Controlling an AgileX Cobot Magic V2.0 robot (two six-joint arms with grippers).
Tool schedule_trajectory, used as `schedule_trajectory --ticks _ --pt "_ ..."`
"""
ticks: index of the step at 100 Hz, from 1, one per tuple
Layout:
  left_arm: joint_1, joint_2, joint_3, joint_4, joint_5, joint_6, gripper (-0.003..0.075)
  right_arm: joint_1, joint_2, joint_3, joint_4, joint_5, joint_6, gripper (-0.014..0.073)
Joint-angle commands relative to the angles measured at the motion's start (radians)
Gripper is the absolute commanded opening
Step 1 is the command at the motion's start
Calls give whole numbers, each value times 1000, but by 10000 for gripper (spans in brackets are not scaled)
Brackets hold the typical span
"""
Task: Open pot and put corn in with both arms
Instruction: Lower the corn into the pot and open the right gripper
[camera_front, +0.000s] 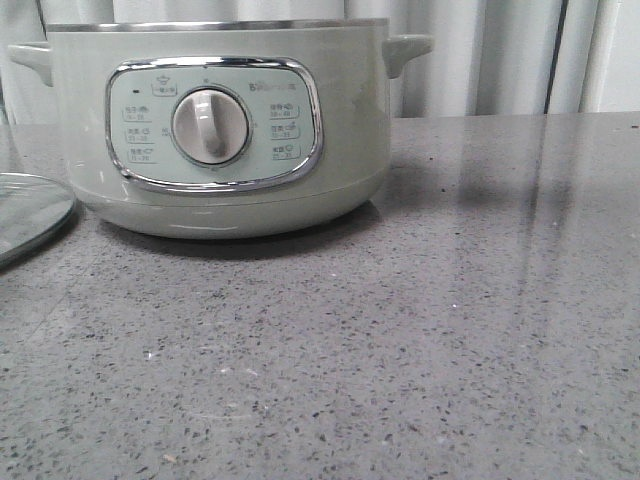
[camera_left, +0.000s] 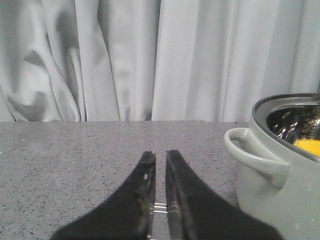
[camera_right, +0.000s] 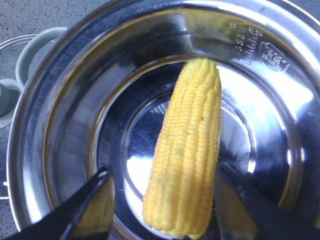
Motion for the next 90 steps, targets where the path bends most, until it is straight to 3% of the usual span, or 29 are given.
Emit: schedule_trajectory --ticks 1,10,27,41,72,90 --pt "-5 -7 -28 2 -72 -7 -20 3 -52 -34 12 -29 -3 375" --pt "-5 -17 -28 2 -72 -7 -20 3 -60 -34 16 -2 -1 324" --pt "-5 -98 -28 2 -49 -7 -20 8 -102 -34 16 28 -1 64" --pt "-5 -190 -28 2 51 -7 -20 12 -137 -34 16 72 -1 -68" --pt "-5 -446 -28 1 228 -7 -20 12 -239 -31 14 137 -1 -71" --pt "-5 -580 -28 -3 370 -7 -20 12 -335 -26 -62 167 -1 -71"
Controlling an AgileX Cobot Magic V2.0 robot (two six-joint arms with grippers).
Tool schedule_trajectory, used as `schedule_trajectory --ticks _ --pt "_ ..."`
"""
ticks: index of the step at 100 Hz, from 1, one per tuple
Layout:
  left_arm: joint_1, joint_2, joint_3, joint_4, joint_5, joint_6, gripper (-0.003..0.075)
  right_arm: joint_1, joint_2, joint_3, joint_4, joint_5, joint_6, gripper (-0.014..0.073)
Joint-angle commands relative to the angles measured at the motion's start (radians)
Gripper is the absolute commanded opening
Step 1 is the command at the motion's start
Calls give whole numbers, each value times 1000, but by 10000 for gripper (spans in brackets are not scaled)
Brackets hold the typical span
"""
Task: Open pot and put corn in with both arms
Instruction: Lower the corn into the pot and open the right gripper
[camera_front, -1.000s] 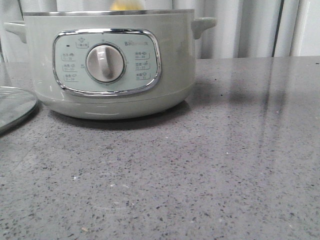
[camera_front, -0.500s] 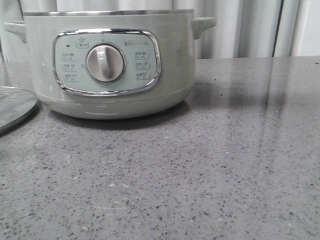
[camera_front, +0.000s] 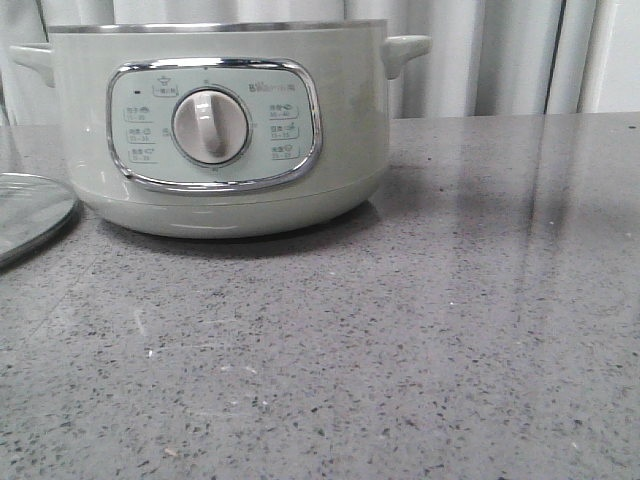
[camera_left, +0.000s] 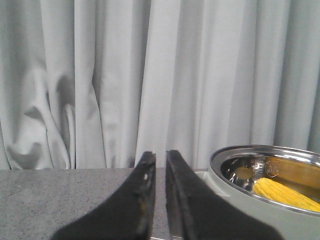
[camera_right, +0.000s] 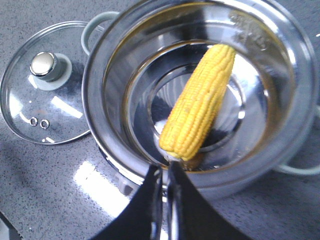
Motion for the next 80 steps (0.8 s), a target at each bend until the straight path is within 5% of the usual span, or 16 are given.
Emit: schedule_trajectory --ticks 1,29,80 --pt "-5 -49 -28 -5 15 -7 -20 0 -89 -26 -41 -36 -1 -71" --pt "-5 -175 -28 -7 205 -7 -20 0 -322 211 -135 -102 -1 -71" --pt "-5 -207 -28 -29 267 -7 -20 -2 -927 1066 -250 -683 -1 -71"
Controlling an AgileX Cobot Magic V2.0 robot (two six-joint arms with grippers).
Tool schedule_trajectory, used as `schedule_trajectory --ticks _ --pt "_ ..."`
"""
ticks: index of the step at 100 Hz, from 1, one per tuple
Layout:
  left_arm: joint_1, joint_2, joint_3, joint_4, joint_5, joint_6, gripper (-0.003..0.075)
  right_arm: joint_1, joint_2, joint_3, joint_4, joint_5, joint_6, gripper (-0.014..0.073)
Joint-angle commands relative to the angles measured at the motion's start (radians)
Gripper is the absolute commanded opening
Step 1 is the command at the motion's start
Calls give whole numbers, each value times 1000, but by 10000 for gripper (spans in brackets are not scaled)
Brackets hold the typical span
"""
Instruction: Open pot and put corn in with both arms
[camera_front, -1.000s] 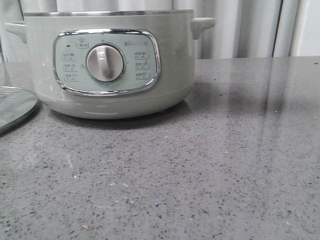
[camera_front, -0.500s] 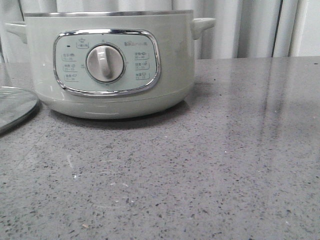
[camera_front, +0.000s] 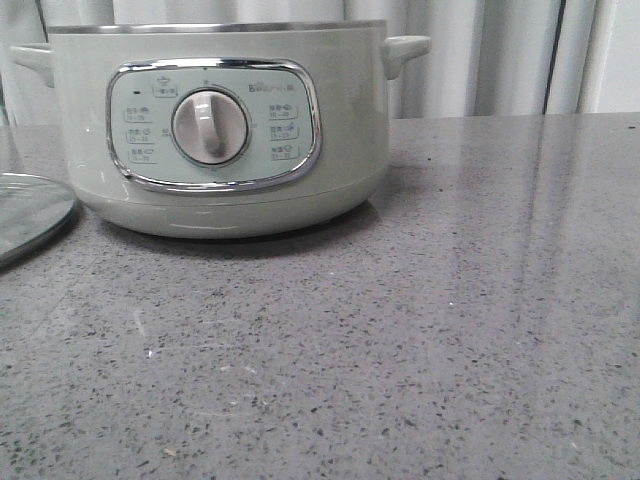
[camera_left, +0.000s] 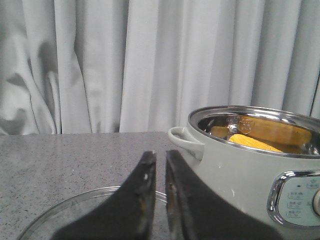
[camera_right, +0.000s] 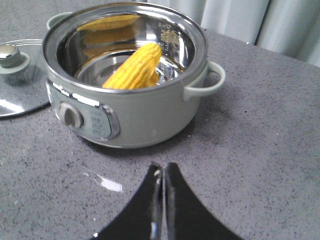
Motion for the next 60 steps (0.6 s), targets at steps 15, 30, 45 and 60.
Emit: schedule_trajectory --ticks 15,30,45,60 --pt "-5 11 -13 -15 -52 -7 -20 -2 -243 236 -31 -245 -1 -71" --pt "-5 11 9 -29 -55 -7 -20 -8 -391 363 -44 -266 -1 -71" --pt "-5 11 13 -29 -55 -7 -20 -52 -529 440 -77 -257 -1 -71" --pt "-5 11 13 -29 -54 -7 -20 -130 -648 478 -139 -255 -1 -71"
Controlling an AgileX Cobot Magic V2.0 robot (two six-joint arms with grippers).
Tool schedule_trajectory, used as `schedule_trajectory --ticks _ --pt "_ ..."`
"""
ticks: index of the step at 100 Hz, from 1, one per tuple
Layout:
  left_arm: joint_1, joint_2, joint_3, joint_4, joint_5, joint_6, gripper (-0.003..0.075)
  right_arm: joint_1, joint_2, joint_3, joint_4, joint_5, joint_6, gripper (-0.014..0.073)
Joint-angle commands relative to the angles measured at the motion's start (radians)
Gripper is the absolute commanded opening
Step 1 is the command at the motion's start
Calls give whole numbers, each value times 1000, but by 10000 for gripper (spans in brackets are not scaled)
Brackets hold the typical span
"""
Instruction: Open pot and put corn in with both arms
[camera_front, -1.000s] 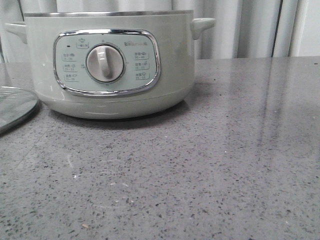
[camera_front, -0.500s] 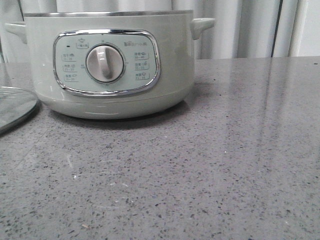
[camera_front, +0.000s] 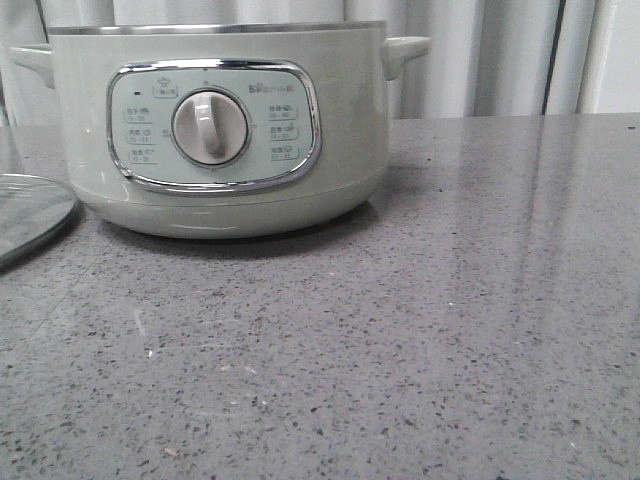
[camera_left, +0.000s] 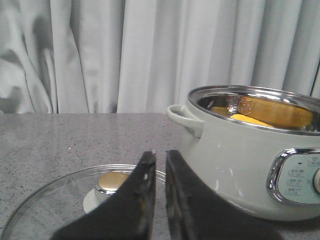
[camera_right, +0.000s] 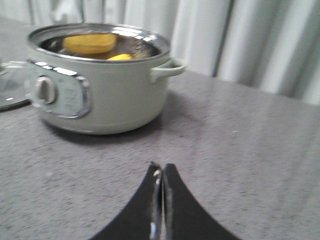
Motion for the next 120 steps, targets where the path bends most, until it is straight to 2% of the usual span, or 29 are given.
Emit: schedule_trajectory --ticks 1,14,81,104,120 --pt "-5 13 -25 -14 -72 -7 -20 -42 -45 -12 -52 -83 -1 -71" --pt "-5 13 -25 -14 -72 -7 -20 -85 -100 -8 -59 -81 -1 -71" --pt "-5 13 -24 -14 -72 -7 -20 -85 -108 -8 -59 -83 -1 -71" --pt "11 13 33 -7 -79 -7 -20 -85 -108 -8 -59 -83 -1 -71" --pt "70 -8 117 83 -95 -7 -20 -85 -108 -8 -59 -83 -1 -71"
